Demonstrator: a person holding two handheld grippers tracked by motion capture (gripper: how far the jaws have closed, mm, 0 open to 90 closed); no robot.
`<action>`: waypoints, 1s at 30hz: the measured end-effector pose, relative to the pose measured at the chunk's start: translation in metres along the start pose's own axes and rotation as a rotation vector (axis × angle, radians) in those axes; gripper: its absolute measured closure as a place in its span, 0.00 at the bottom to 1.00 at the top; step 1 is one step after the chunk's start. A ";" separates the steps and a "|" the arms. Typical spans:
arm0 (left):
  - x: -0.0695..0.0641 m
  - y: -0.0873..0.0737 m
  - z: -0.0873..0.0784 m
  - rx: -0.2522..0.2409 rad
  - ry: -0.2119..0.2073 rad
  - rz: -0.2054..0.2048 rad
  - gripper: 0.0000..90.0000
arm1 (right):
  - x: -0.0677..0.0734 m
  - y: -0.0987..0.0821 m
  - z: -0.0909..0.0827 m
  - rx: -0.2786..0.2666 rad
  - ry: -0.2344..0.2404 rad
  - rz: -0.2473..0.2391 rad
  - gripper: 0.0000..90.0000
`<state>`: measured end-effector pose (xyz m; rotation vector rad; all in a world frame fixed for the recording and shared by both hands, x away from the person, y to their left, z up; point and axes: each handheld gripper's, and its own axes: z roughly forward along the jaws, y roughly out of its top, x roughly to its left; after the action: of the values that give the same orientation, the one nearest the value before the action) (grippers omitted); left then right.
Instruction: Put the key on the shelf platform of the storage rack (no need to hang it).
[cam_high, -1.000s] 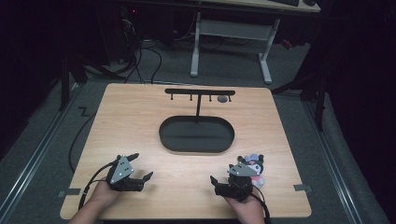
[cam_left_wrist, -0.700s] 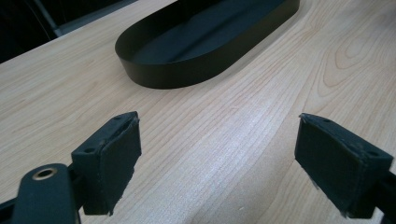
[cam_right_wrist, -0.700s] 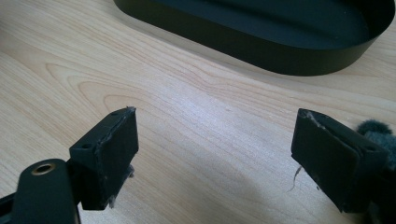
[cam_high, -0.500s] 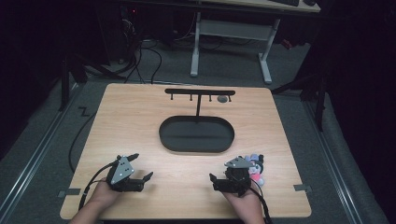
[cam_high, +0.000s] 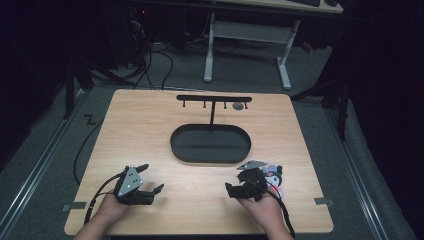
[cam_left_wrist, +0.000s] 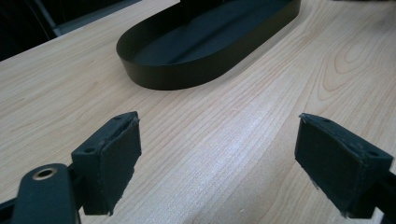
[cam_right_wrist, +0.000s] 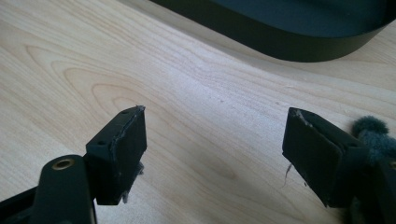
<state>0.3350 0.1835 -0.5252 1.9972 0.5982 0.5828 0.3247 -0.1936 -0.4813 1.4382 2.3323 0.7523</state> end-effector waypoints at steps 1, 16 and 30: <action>0.000 0.000 0.000 0.001 0.000 0.004 0.17 | 0.003 0.003 0.000 0.027 -0.003 -0.025 0.24; 0.000 0.000 0.000 0.006 0.001 0.005 0.17 | 0.008 0.014 -0.002 0.100 0.005 -0.050 0.27; -0.001 0.000 0.000 0.002 0.002 0.007 0.17 | 0.004 0.013 -0.003 0.134 -0.005 -0.049 0.30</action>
<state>0.3343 0.1830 -0.5253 2.0017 0.5931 0.5890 0.3306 -0.1860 -0.4718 1.4289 2.4452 0.5888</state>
